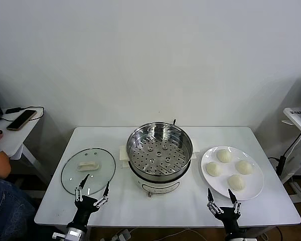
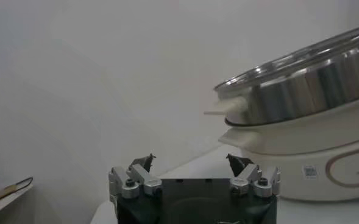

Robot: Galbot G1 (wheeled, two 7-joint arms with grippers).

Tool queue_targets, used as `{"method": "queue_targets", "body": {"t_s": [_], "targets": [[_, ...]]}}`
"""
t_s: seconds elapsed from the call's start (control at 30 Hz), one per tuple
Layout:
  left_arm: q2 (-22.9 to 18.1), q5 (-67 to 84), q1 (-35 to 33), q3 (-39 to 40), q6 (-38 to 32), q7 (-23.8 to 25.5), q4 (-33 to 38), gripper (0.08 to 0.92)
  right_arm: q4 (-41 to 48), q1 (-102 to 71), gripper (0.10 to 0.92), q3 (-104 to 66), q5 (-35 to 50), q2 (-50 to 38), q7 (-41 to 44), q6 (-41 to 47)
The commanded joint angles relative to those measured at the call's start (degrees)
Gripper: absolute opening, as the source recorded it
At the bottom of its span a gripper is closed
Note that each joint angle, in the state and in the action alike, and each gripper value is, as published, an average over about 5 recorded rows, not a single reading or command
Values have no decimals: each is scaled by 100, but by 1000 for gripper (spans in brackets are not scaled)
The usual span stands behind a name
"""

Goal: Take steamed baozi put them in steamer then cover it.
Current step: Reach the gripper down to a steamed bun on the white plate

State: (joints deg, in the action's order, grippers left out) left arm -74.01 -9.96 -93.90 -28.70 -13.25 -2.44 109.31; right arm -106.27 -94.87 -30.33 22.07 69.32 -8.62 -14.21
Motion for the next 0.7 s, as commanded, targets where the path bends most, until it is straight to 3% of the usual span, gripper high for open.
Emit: {"method": "queue_targets", "body": {"t_s": [0.03,0.27,0.5,0.7], "targets": [[-3,19,-55,4,-10,-10,97,823,-85,201,823,-43,3,-45,-326,466],[0,57,-35,23,-11,-41,168,823,210,1428,823,-192,261,-624,-736,1098],[6,154,11,25,5,-79,238,823,1449,3315,823,303,1191,-1501,-761,1341],[17,179,11,33,12,-67,322,823,2783,4987,823,1391,2029,-2265,-224,1657]]}}
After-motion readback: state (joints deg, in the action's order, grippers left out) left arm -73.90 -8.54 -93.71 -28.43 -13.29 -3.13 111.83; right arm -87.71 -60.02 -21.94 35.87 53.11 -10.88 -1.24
